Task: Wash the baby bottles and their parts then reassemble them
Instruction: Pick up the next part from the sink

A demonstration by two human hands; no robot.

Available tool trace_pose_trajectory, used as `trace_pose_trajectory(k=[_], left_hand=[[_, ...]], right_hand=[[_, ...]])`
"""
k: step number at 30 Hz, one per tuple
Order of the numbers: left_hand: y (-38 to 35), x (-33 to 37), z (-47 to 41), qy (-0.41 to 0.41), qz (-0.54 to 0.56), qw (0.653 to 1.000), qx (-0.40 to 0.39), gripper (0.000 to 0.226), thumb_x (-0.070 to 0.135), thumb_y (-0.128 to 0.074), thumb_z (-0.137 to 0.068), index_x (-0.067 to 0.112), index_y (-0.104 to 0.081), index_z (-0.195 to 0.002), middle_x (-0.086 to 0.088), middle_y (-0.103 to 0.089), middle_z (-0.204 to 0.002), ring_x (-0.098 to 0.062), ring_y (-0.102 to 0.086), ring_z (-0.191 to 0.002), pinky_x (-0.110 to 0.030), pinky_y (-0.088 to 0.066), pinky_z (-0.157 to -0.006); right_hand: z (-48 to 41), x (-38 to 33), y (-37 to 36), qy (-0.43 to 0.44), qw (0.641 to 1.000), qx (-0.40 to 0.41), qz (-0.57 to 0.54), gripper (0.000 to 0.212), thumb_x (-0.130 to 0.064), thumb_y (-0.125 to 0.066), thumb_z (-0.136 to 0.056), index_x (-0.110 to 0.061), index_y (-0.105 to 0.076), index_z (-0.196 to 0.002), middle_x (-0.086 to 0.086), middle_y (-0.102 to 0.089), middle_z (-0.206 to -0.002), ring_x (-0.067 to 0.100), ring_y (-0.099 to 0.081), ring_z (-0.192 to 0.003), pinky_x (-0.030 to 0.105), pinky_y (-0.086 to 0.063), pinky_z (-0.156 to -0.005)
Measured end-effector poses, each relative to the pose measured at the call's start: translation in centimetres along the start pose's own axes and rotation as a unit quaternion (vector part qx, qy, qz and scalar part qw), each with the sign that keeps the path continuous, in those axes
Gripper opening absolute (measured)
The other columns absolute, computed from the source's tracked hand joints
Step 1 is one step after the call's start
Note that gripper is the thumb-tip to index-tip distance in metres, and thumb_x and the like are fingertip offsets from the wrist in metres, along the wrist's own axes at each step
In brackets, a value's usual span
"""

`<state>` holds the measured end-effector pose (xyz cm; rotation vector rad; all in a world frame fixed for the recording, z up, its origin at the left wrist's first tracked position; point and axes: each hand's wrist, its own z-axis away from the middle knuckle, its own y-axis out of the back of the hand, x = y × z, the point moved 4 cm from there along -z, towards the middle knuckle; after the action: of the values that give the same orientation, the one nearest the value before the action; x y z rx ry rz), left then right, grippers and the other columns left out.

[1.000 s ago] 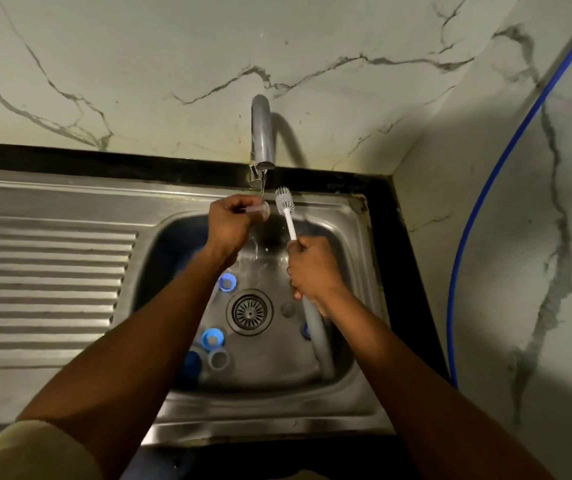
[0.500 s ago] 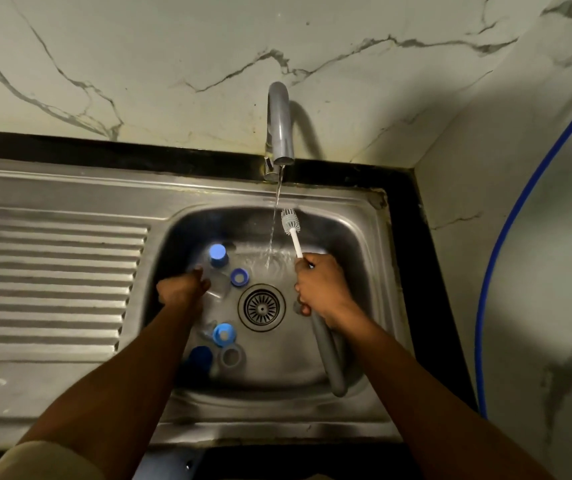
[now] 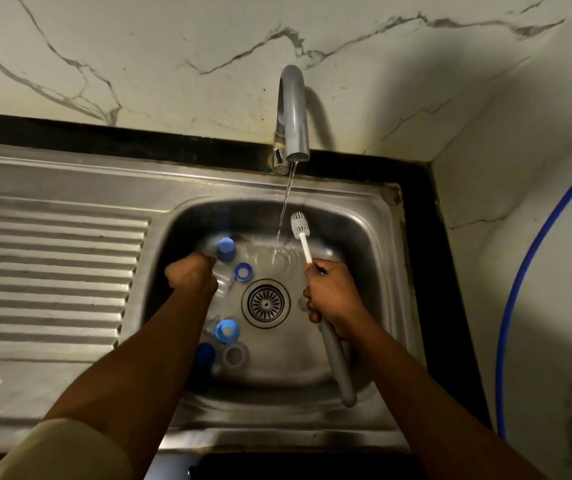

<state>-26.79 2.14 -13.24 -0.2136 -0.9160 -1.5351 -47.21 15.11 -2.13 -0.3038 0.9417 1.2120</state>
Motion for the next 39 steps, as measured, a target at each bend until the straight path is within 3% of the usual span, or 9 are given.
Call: trace_pose_trajectory(k=[2,5,10,13,16,22,31,36,39], left_hand=[[-1.2,0.2,0.1,-0.076,-0.079,0.994,0.007,0.034,0.031,-0.056,-0.096,0.006,-0.066,-0.116,-0.016,-0.069,-0.116,-0.032,-0.067,-0.105,-0.038,-0.057,-0.083],[-4.7,0.3,1.8,-0.269,-0.306,0.913,-0.002,0.022,0.022,-0.058,-0.094,0.004,-0.07,-0.095,-0.016,-0.072,-0.094,-0.034,-0.069,-0.088,-0.04,-0.058,-0.079],[-8.9,-2.3,4.2,-0.376,-0.572,0.717,-0.132,0.022,0.007,-0.061,-0.089,0.007,-0.064,-0.111,-0.012,-0.059,-0.122,-0.031,-0.066,-0.101,-0.039,-0.054,-0.08],[-9.7,-3.1,4.6,-0.376,-0.629,0.669,-0.125,0.03,0.009,-0.062,-0.09,0.009,-0.065,-0.119,-0.013,-0.044,-0.142,-0.031,-0.068,-0.102,-0.039,-0.055,-0.079],[-10.0,-3.2,4.2,-0.356,-0.633,0.679,-0.113,0.036,0.011,-0.063,-0.091,0.008,-0.061,-0.127,-0.018,-0.037,-0.146,-0.033,-0.067,-0.106,-0.04,-0.055,-0.084],[-9.3,-3.2,2.5,-0.368,-0.573,0.723,-0.113,0.028,0.0,-0.052,-0.093,0.001,-0.058,-0.121,-0.019,-0.061,-0.122,-0.034,-0.064,-0.108,-0.038,-0.052,-0.089],[-9.1,1.2,4.9,-0.349,-0.153,0.909,-0.173,0.035,0.012,-0.085,-0.076,0.015,-0.051,-0.065,0.002,-0.051,-0.062,-0.014,-0.048,-0.059,-0.027,-0.04,-0.06],[-8.0,4.6,4.7,-0.362,-0.034,0.887,-0.285,0.041,-0.006,-0.076,-0.076,0.028,-0.052,-0.075,-0.008,-0.057,-0.08,-0.025,-0.059,-0.078,-0.044,-0.053,-0.073],[-7.0,6.2,5.3,-0.347,-0.023,0.873,-0.342,0.036,-0.015,-0.066,-0.086,0.017,-0.051,-0.093,-0.01,-0.061,-0.097,-0.023,-0.062,-0.084,-0.029,-0.055,-0.065]], right_hand=[[0.0,0.3,-0.1,-0.003,1.0,0.002,-0.005,0.029,-0.019,-0.044,-0.103,-0.015,-0.055,-0.076,0.002,-0.044,-0.053,0.012,-0.039,-0.037,0.023,-0.034,-0.037],[-0.2,0.7,-0.1,-0.006,1.0,0.0,-0.007,0.028,-0.022,-0.044,-0.104,-0.014,-0.055,-0.079,0.004,-0.045,-0.056,0.012,-0.039,-0.039,0.024,-0.036,-0.038],[-0.3,1.5,0.9,-0.027,0.999,0.0,-0.021,0.024,-0.023,-0.044,-0.105,-0.008,-0.062,-0.099,0.007,-0.048,-0.064,0.009,-0.04,-0.041,0.024,-0.037,-0.038],[-0.4,1.9,1.7,-0.042,0.999,-0.001,-0.033,0.025,-0.022,-0.044,-0.105,-0.004,-0.06,-0.112,0.006,-0.044,-0.065,0.008,-0.037,-0.04,0.022,-0.036,-0.037],[-0.7,2.1,1.9,-0.049,0.998,-0.005,-0.038,0.025,-0.023,-0.044,-0.105,-0.007,-0.061,-0.116,0.005,-0.044,-0.064,0.008,-0.037,-0.04,0.022,-0.036,-0.037],[-1.1,2.4,0.8,-0.053,0.998,-0.024,-0.032,0.022,-0.028,-0.046,-0.104,-0.017,-0.062,-0.116,0.004,-0.051,-0.066,0.007,-0.041,-0.038,0.021,-0.037,-0.037],[0.4,1.9,1.0,-0.055,0.997,-0.054,-0.024,0.02,-0.026,-0.046,-0.103,-0.017,-0.063,-0.109,0.003,-0.049,-0.062,0.008,-0.04,-0.04,0.022,-0.037,-0.039],[1.5,0.9,2.0,-0.042,0.997,-0.065,-0.016,0.024,-0.025,-0.044,-0.105,-0.009,-0.062,-0.106,0.005,-0.045,-0.063,0.008,-0.037,-0.038,0.021,-0.034,-0.039],[2.1,0.4,2.4,-0.053,0.992,-0.101,-0.048,0.019,-0.025,-0.048,-0.104,-0.012,-0.062,-0.104,0.003,-0.043,-0.061,0.008,-0.032,-0.037,0.018,-0.029,-0.039]])
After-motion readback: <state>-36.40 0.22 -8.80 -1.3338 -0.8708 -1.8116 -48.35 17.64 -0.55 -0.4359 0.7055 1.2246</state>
